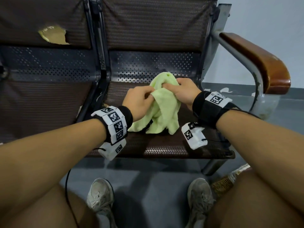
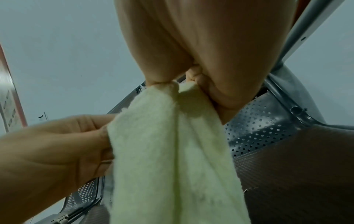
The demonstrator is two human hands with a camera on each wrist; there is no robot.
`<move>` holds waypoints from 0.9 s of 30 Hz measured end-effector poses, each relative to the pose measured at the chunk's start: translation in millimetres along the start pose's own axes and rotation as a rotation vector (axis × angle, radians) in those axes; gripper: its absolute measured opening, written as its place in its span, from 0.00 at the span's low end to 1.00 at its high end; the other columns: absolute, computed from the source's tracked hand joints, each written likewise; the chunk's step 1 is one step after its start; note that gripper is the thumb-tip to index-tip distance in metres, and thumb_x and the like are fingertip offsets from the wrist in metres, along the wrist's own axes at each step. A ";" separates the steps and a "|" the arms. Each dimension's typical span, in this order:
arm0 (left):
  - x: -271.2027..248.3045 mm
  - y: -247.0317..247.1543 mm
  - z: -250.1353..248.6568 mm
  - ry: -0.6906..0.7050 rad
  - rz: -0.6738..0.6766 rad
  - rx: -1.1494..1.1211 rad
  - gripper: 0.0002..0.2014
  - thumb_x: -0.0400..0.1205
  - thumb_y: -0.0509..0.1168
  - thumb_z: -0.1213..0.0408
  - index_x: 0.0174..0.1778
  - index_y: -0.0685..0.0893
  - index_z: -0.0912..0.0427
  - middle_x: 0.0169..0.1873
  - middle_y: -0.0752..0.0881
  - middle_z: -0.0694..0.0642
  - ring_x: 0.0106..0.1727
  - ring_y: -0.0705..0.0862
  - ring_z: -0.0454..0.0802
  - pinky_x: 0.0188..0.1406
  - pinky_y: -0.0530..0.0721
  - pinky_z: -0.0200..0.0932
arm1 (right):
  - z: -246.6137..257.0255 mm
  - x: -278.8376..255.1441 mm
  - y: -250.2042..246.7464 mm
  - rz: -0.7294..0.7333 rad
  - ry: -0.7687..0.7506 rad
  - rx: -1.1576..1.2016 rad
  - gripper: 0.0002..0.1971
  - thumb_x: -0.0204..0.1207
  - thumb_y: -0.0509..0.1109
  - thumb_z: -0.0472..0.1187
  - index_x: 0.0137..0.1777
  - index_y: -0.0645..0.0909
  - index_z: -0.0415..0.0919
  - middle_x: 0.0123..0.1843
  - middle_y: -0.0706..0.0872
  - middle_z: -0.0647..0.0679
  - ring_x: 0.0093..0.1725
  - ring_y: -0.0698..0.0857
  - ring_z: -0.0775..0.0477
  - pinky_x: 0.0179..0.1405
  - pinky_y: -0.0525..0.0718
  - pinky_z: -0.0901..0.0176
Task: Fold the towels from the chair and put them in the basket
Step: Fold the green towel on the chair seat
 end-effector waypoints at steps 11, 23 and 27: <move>24.2 -4.9 -17.2 -0.089 -0.060 -0.110 0.13 0.79 0.67 0.61 0.28 0.76 0.57 0.27 0.79 0.50 0.31 0.76 0.48 0.33 0.71 0.45 | 16.5 -23.1 22.7 0.101 -0.327 -0.523 0.14 0.72 0.73 0.49 0.56 0.84 0.46 0.47 0.89 0.50 0.48 0.87 0.49 0.49 0.85 0.54; 23.1 -17.7 35.1 -0.443 0.068 -0.200 0.16 0.86 0.58 0.58 0.37 0.84 0.61 0.34 0.89 0.61 0.35 0.90 0.60 0.35 0.89 0.50 | 12.0 -4.7 -19.7 -0.173 -0.324 -0.337 0.10 0.73 0.74 0.51 0.42 0.75 0.50 0.37 0.82 0.56 0.36 0.80 0.54 0.39 0.78 0.57; 28.9 -16.2 13.9 -0.554 -0.099 -0.843 0.11 0.83 0.60 0.67 0.40 0.84 0.67 0.25 0.88 0.61 0.22 0.86 0.55 0.21 0.83 0.42 | 22.1 -12.5 -13.0 -0.185 -0.456 -0.562 0.12 0.72 0.77 0.53 0.39 0.80 0.48 0.36 0.84 0.54 0.39 0.83 0.48 0.41 0.82 0.51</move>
Point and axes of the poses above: each hand's wrist, its own x-axis towards the middle knuckle, its own y-axis out of the palm, z = x × y, the point moved 5 cm from there along x, towards the middle knuckle
